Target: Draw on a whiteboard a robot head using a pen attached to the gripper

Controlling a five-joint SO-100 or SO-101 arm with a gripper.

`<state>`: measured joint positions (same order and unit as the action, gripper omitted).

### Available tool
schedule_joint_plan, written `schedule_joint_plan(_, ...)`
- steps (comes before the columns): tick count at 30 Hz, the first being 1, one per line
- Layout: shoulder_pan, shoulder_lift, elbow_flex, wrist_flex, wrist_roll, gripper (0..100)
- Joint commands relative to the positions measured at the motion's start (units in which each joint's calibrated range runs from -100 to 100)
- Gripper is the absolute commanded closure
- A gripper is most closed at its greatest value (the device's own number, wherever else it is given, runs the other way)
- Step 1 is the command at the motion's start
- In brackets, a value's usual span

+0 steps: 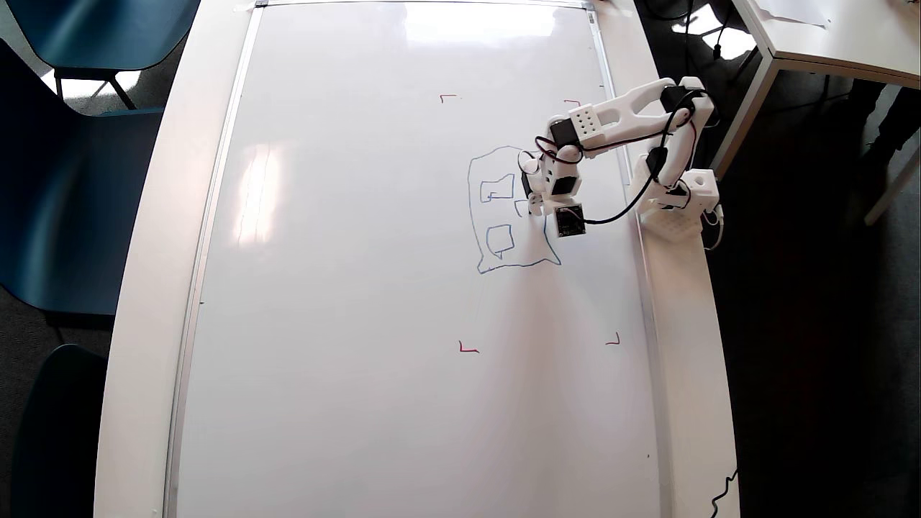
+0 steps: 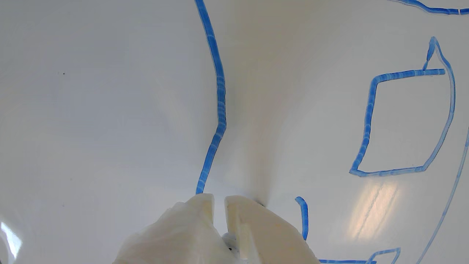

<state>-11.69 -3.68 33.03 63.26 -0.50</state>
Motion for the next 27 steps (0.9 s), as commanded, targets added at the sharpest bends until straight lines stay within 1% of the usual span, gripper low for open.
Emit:
schedule_joint_plan(1,-0.43,1.38,-0.57,-1.84,0.13,98)
schedule_joint_plan(9,0.01,6.24,-3.93,-2.01,0.13,98)
schedule_joint_plan(17,-0.13,7.58,-6.11,-2.01,0.13,98)
schedule_joint_plan(20,-0.13,5.91,-5.93,-0.88,0.18,98)
schedule_joint_plan(23,0.09,-0.55,-6.02,1.81,0.18,98)
schedule_joint_plan(27,-0.28,-5.58,-6.11,2.16,0.18,98)
